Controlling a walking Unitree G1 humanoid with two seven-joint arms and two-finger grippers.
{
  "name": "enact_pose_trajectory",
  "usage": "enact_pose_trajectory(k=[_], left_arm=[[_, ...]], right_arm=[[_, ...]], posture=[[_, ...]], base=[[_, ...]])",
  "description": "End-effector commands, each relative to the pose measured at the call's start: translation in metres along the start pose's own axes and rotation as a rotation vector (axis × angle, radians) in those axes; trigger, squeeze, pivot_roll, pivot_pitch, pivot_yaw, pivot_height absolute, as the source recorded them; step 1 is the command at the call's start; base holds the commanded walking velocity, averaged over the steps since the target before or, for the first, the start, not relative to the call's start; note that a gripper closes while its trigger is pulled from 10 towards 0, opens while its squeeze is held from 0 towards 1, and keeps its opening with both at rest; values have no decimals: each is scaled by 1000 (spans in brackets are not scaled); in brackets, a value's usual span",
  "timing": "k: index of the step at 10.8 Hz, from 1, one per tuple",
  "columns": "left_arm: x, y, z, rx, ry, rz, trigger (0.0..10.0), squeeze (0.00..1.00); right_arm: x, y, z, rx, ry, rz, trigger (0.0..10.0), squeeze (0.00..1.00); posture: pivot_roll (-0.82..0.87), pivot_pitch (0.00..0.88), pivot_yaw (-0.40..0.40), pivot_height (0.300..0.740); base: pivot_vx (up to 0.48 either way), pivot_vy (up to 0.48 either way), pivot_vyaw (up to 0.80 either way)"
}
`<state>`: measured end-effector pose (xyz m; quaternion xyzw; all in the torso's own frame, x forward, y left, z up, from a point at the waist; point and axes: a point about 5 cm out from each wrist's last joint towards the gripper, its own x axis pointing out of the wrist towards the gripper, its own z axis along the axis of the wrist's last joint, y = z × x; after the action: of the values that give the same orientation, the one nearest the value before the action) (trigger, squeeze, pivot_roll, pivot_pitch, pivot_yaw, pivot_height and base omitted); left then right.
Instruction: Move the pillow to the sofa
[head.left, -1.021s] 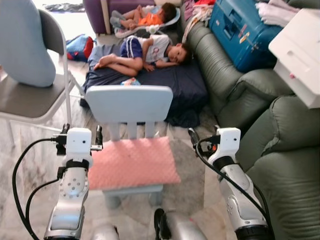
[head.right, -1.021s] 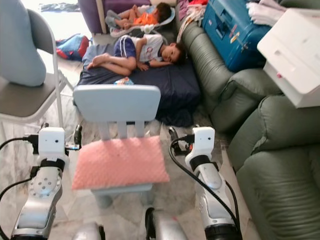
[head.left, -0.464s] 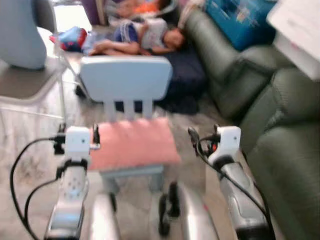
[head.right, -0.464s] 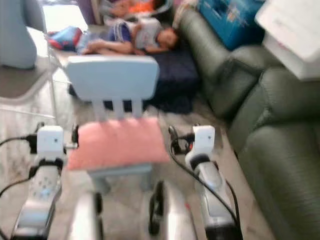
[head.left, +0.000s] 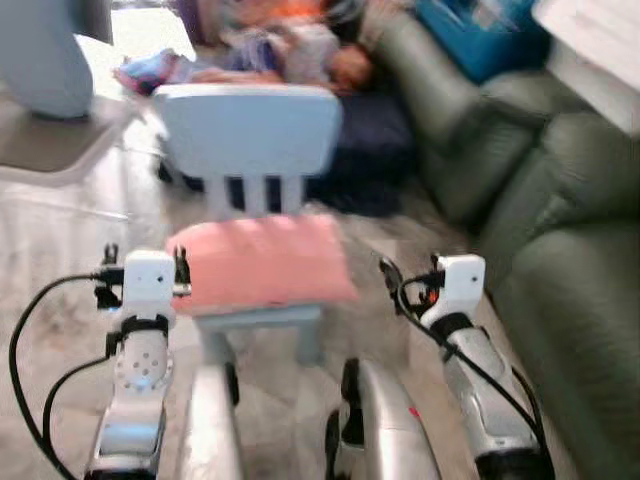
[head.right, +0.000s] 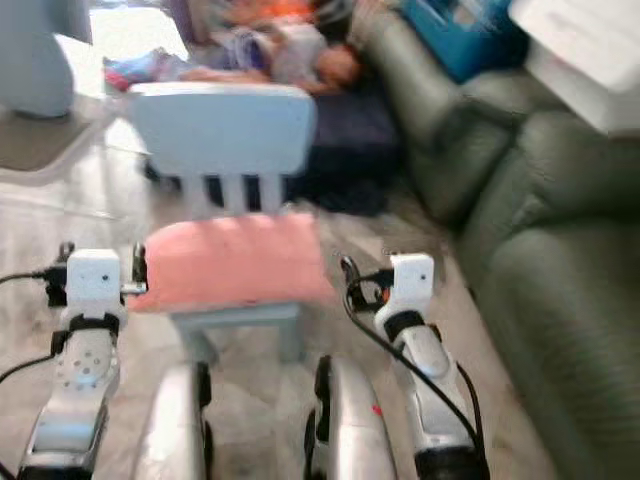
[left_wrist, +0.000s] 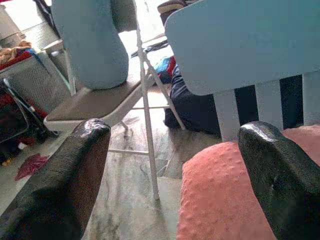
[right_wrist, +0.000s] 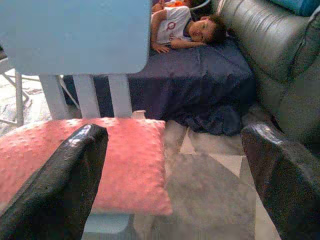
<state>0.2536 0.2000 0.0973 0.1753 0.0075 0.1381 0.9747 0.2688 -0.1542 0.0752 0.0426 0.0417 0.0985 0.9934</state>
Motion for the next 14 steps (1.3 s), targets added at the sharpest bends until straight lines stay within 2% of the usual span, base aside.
enact_pose_trajectory(k=[1,4,9,11,14], left_arm=[[0,1,-1,15,6,14,10000,0],[1,0,0,19,3,23,10000,0],[1,0,-5,10,26,30,10000,0],[2,0,-5,11,26,31,10000,0],[4,5,-2,14,22,67,10000,0]], right_arm=[[1,-2,1,-2,3,5,10000,0],[2,0,0,-1,4,12,10000,0],[6,1,-1,-6,8,21,10000,0],[6,3,-1,-3,4,30,10000,0],[6,2,-2,-3,9,19,10000,0]], posture=[[-20,153,-71,603],[-18,151,-73,548],[-13,147,-74,543],[-11,145,-74,518],[-14,150,-71,513]], base=[[0,0,0],[0,0,0],[0,0,0],[0,0,0],[0,0,0]])
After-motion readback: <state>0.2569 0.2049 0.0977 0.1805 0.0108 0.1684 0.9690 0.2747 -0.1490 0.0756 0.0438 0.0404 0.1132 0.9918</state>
